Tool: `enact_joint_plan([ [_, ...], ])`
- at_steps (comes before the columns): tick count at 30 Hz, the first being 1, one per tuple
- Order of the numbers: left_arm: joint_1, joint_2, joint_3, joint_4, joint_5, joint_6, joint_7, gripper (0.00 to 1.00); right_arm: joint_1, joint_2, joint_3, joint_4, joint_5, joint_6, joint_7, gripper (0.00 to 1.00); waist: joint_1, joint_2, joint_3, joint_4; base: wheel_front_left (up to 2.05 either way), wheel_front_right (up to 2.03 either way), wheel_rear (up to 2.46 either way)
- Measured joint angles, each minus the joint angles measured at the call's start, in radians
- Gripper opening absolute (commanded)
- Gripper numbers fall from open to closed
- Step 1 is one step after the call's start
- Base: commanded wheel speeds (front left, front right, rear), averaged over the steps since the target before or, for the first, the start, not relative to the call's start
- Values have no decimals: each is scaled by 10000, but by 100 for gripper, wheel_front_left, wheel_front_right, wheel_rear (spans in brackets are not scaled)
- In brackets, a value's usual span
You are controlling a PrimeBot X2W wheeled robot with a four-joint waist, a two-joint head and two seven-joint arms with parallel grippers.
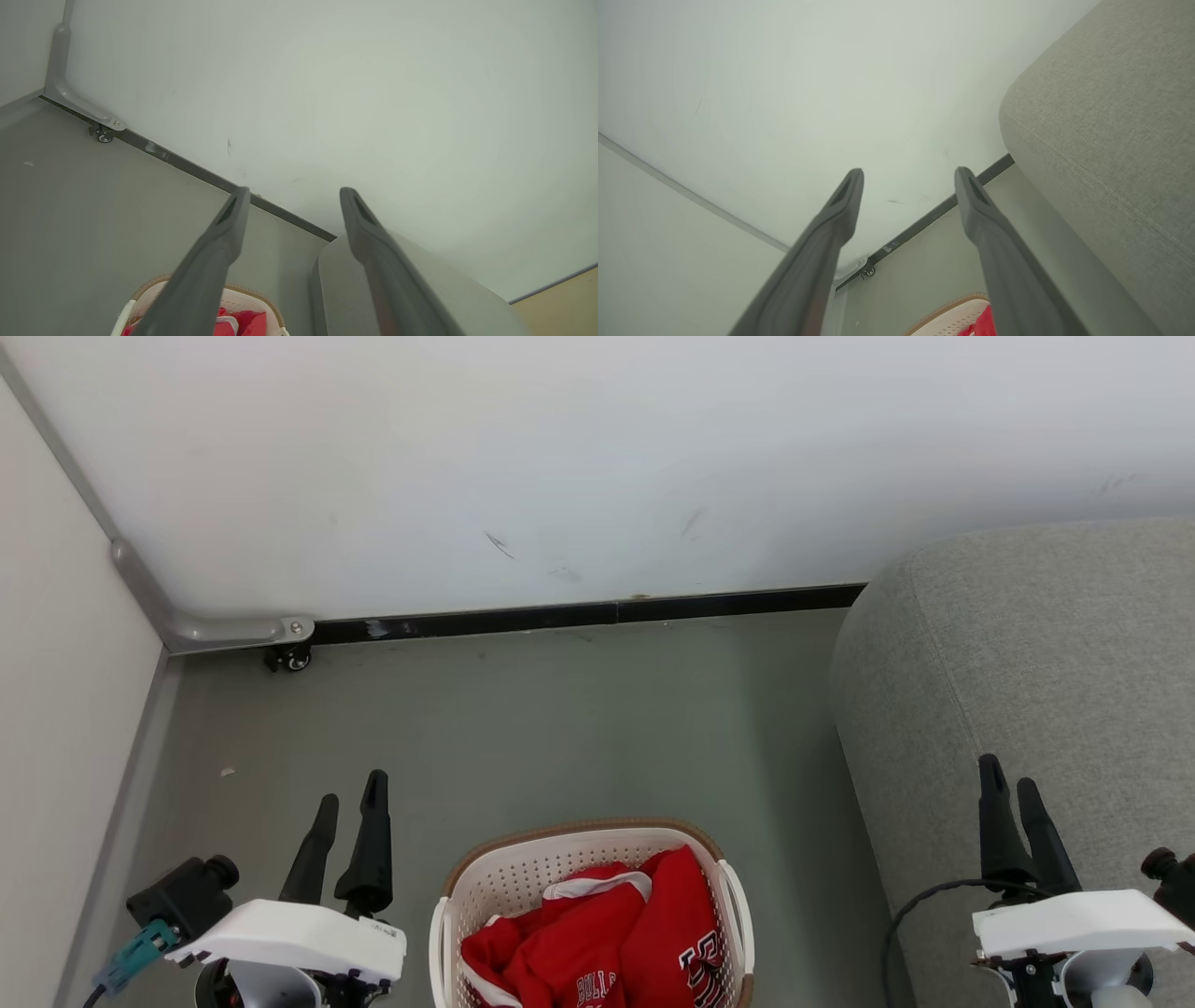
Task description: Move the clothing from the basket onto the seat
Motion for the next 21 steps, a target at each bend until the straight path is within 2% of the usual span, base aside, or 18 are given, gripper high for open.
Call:
enact_joint_plan([
  [13, -130, 113, -708, -73, 3103, 407, -506, 100, -35, 8, 50, 186, -2761, 0, -500, 100, -3, 0, 140, -28, 0, 0, 0],
  [21, -128, 105, -995, 257, 4299, 637, -805, 100, -40, 29, 56, 418, -4144, 0, -606, 100, -4, 0, 124, -36, 0, 0, 0],
])
